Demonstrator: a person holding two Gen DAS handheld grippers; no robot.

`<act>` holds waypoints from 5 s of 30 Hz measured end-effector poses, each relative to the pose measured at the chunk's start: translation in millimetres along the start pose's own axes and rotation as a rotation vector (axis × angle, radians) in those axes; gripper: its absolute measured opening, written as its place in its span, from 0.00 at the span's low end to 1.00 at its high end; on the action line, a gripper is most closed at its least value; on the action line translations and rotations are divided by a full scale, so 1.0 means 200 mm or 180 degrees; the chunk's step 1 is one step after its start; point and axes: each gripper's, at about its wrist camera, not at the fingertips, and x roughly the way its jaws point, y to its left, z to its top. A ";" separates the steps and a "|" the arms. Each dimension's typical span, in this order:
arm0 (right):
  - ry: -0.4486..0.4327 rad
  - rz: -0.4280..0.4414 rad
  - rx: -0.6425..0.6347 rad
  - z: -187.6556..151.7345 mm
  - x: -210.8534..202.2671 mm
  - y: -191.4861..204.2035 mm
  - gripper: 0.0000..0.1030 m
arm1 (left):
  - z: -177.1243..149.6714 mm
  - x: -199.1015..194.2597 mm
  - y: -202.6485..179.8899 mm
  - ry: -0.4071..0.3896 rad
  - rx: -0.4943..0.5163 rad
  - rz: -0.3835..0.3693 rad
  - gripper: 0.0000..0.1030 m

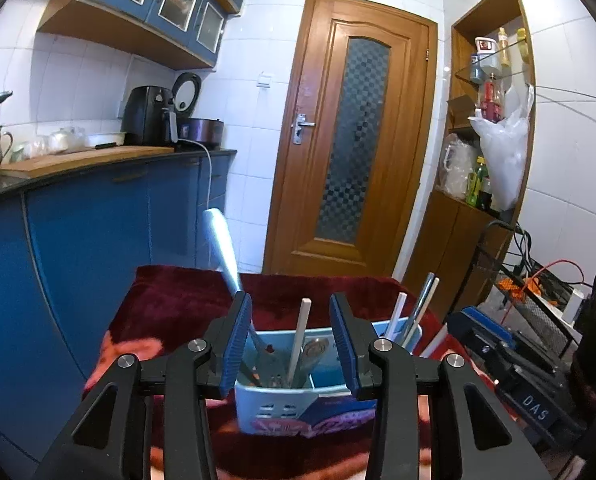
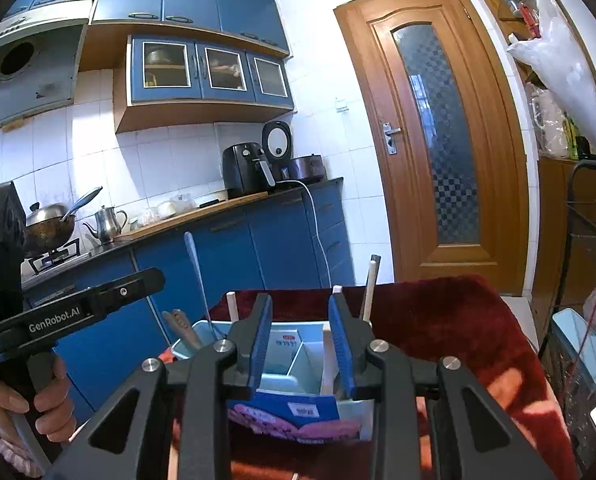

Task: Organize utensils
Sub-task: 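Return to the blanket and grasp a white chopstick with the right tool, then grasp the thin wooden chopstick with the left tool, then carry both chopsticks into the caddy and open both tools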

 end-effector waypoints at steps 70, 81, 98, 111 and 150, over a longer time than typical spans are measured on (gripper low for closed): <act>0.2851 -0.0416 0.0048 -0.57 0.15 0.15 0.24 | -0.60 -0.42 0.28 0.1026 -0.0216 0.0212 0.41; 0.2736 -0.0296 0.0194 -0.54 0.02 0.08 0.07 | -0.60 -0.41 0.22 0.1168 -0.0117 0.0146 0.41; 0.2246 -0.0238 0.0541 -0.46 -0.30 -0.12 0.07 | -0.64 -0.27 -0.18 0.1671 0.0151 -0.0261 0.41; 0.2118 -0.0042 0.0648 -0.46 -0.38 -0.21 0.07 | -0.67 -0.02 -0.30 0.2498 -0.0139 -0.0570 0.40; 0.1481 0.0241 0.0576 -0.24 -0.40 -0.14 0.07 | -0.41 -0.10 -0.22 0.2159 -0.0042 -0.0584 0.04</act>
